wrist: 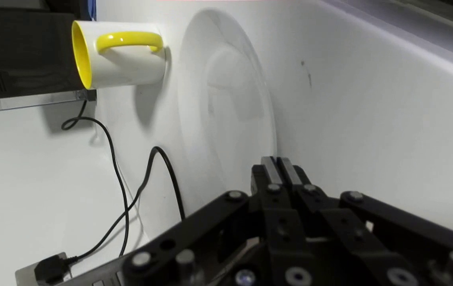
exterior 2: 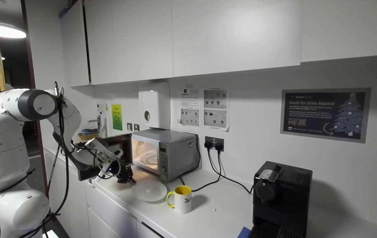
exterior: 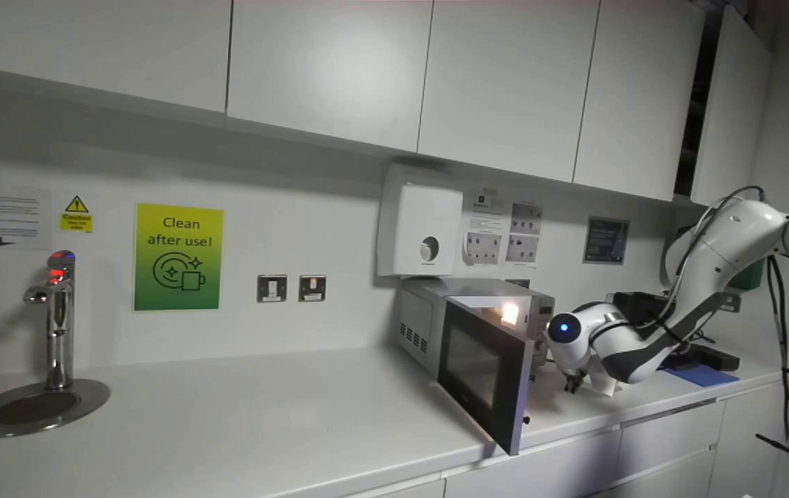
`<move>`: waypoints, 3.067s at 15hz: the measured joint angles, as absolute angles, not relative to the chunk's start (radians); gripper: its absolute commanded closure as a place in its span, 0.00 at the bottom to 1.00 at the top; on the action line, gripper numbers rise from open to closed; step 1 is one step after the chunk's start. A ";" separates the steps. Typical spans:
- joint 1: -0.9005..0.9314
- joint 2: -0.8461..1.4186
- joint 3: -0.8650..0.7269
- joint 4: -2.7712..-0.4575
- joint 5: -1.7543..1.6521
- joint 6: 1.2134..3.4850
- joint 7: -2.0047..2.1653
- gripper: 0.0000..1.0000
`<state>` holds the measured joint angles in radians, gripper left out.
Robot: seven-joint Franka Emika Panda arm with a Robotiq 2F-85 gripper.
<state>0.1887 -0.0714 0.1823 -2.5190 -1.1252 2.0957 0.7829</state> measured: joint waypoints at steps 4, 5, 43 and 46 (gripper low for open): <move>0.171 -0.072 0.160 -2.526 -1.125 2.064 0.783 0.99; 0.166 -0.072 0.156 -2.529 -1.125 2.060 0.783 0.99; 0.106 -0.101 0.098 -2.574 -1.198 2.102 0.792 0.99; 0.107 -0.087 0.098 -2.574 -1.202 2.116 0.808 0.99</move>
<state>0.1069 -0.0868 0.0984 -2.5736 -1.2023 2.1163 0.8082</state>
